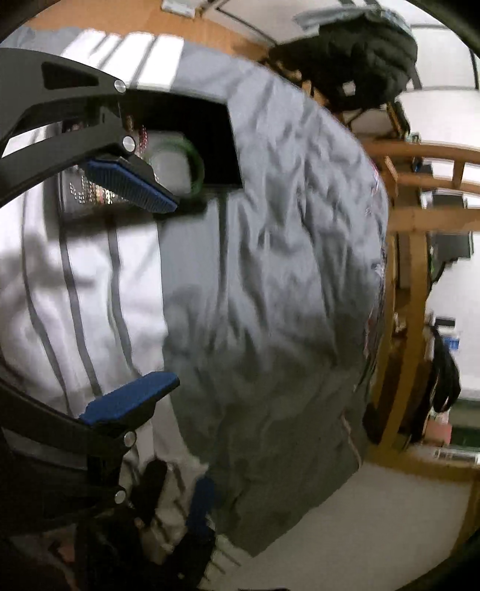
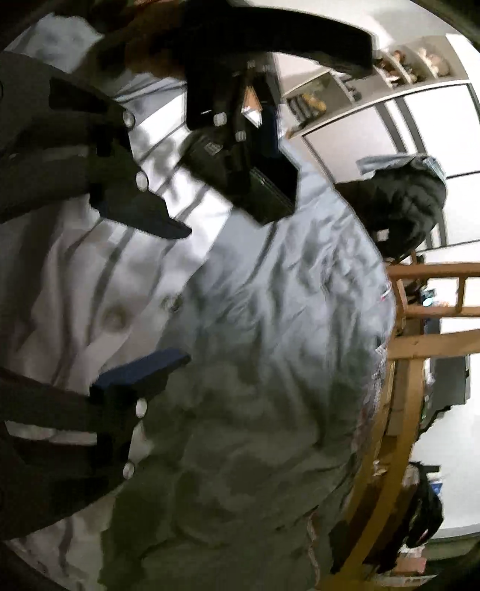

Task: Organize jewelry
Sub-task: 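Grasp the silver ring with the left tool while the right tool grasps a second ring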

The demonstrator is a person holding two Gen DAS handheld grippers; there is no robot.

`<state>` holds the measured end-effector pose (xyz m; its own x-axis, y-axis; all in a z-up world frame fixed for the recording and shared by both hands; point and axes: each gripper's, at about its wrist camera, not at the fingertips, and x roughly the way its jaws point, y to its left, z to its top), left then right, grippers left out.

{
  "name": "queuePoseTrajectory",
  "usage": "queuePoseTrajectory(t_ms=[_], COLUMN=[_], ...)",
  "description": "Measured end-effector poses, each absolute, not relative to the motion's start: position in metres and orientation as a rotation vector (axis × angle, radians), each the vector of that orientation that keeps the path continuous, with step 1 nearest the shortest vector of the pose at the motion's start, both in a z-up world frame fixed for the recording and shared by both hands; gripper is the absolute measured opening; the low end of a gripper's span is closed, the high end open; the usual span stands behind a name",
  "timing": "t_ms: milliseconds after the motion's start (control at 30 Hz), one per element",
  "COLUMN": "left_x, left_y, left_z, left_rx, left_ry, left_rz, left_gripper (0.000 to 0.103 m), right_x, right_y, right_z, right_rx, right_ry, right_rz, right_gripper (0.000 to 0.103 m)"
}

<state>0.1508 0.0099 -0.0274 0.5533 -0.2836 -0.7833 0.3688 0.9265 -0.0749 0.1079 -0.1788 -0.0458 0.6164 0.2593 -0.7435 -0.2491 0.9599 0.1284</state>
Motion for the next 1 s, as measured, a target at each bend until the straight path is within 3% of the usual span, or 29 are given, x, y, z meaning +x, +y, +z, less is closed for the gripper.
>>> queuePoseTrajectory(t_ms=[300,433,767,900,1000], left_x=[0.164,0.173,0.172,0.174,0.175], left_y=[-0.061,-0.076,-0.083,-0.082,-0.085], left_z=[-0.072,-0.100,-0.126,-0.127,-0.129], left_rx=[0.245,0.295,0.304,0.285,0.284], left_ry=[0.952,1.012,1.034,1.037,1.054], left_rz=[-0.513,-0.556,-0.666,-0.692,-0.701], left_gripper=[0.085,0.063,0.061,0.040,0.024], right_x=[0.107,0.118,0.123,0.125,0.127], right_y=[-0.190,-0.197,-0.183,-0.186,-0.190], right_z=[-0.097,-0.122,-0.145,-0.145,-0.142], right_rx=[0.017,0.045,-0.037,-0.031,-0.011], right_ry=[0.945,1.005,1.060,1.054,1.046], right_rz=[0.331,0.328,0.365,0.360,0.342], right_gripper=[0.044,0.040,0.031,0.021,0.020])
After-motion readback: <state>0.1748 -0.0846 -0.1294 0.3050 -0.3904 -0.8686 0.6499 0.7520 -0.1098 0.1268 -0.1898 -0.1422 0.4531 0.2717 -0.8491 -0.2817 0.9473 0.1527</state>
